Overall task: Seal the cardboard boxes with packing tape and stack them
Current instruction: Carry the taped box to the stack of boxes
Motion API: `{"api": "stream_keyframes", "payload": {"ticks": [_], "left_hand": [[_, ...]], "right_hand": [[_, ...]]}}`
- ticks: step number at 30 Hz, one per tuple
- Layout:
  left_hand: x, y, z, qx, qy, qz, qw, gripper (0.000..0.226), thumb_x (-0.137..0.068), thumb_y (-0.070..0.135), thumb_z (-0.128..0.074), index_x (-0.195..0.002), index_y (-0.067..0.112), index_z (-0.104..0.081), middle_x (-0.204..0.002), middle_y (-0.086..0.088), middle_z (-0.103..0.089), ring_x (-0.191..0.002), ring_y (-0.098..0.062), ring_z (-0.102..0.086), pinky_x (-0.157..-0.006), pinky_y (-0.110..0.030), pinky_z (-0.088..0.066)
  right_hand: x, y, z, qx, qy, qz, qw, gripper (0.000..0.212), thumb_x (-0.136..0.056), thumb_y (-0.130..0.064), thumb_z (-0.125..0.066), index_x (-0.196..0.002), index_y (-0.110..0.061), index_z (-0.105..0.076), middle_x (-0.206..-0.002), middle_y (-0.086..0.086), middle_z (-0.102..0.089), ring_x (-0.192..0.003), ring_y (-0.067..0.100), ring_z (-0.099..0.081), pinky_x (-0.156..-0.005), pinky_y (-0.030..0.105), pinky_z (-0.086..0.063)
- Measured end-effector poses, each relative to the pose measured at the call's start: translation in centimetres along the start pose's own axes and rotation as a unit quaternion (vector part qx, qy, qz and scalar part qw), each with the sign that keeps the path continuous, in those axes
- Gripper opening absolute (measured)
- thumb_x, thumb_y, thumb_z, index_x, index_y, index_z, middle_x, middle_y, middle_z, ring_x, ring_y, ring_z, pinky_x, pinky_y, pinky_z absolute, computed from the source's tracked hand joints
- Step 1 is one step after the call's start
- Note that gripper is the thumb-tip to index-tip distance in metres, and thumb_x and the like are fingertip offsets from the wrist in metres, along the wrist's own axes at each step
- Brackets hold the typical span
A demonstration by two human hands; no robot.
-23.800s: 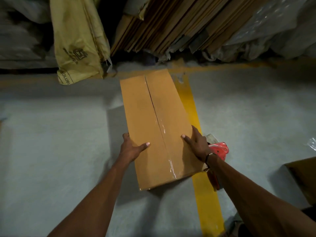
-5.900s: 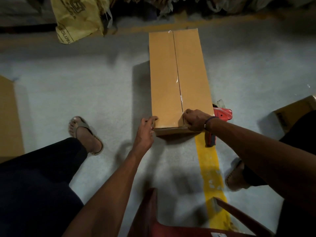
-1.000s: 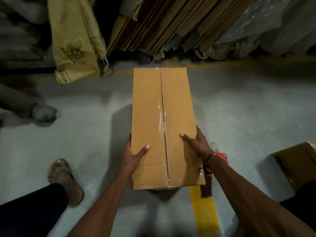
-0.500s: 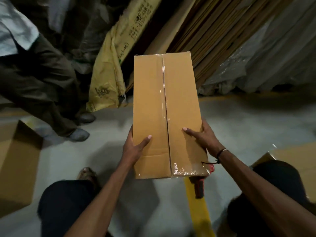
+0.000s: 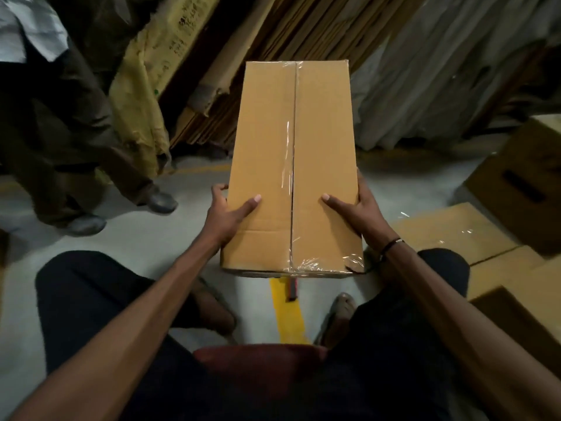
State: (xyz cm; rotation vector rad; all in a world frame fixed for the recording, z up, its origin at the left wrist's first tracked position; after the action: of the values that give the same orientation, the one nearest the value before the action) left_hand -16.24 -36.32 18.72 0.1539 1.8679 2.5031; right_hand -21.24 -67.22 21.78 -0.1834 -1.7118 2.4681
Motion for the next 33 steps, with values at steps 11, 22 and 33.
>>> {"api": "stream_keyframes", "payload": {"ticks": [11, 22, 33], "left_hand": [[-2.0, 8.4, -10.5, -0.005, -0.141, -0.078, 0.987, 0.096, -0.061, 0.076, -0.080, -0.129, 0.026, -0.034, -0.125, 0.000, -0.062, -0.111, -0.019, -0.066, -0.100, -0.051, -0.055], [-5.3, 15.3, -26.9, -0.033, -0.308, -0.130, 0.942, 0.084, -0.085, 0.051, -0.081, -0.147, 0.021, -0.031, -0.130, 0.001, -0.056, -0.106, -0.005, -0.060, -0.083, -0.029, -0.054], [-14.1, 14.5, -44.5, -0.124, -0.413, -0.118, 0.894, 0.087, -0.091, 0.050, -0.074, -0.160, 0.032, -0.024, -0.156, -0.005, -0.043, -0.125, -0.024, -0.055, -0.099, -0.044, -0.051]], "right_hand": [[5.8, 0.7, 11.9, -0.009, 0.170, -0.034, 0.985, 0.102, -0.073, -0.062, -0.084, -0.154, -0.045, -0.023, -0.140, -0.005, -0.055, -0.120, 0.017, -0.061, -0.099, 0.050, -0.056], [9.7, 4.4, 24.1, -0.064, 0.313, -0.071, 0.945, 0.094, -0.074, -0.051, -0.087, -0.149, -0.038, -0.032, -0.134, -0.002, -0.058, -0.118, 0.020, -0.062, -0.098, 0.053, -0.056], [2.7, 17.6, 33.8, -0.115, 0.404, -0.172, 0.891, 0.086, -0.074, -0.045, -0.086, -0.144, -0.030, -0.040, -0.131, 0.002, -0.061, -0.119, 0.026, -0.061, -0.102, 0.059, -0.051]]}}
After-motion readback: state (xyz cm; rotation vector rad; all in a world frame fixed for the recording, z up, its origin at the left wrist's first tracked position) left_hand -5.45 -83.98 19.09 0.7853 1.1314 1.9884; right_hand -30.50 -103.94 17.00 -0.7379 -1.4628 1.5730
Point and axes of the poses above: each hand's wrist, its own x-axis away from the middle knuckle, its own z-axis out of the back of the hand, y = z × x, the point moved 3 cm from there along -x, towards the middle knuckle
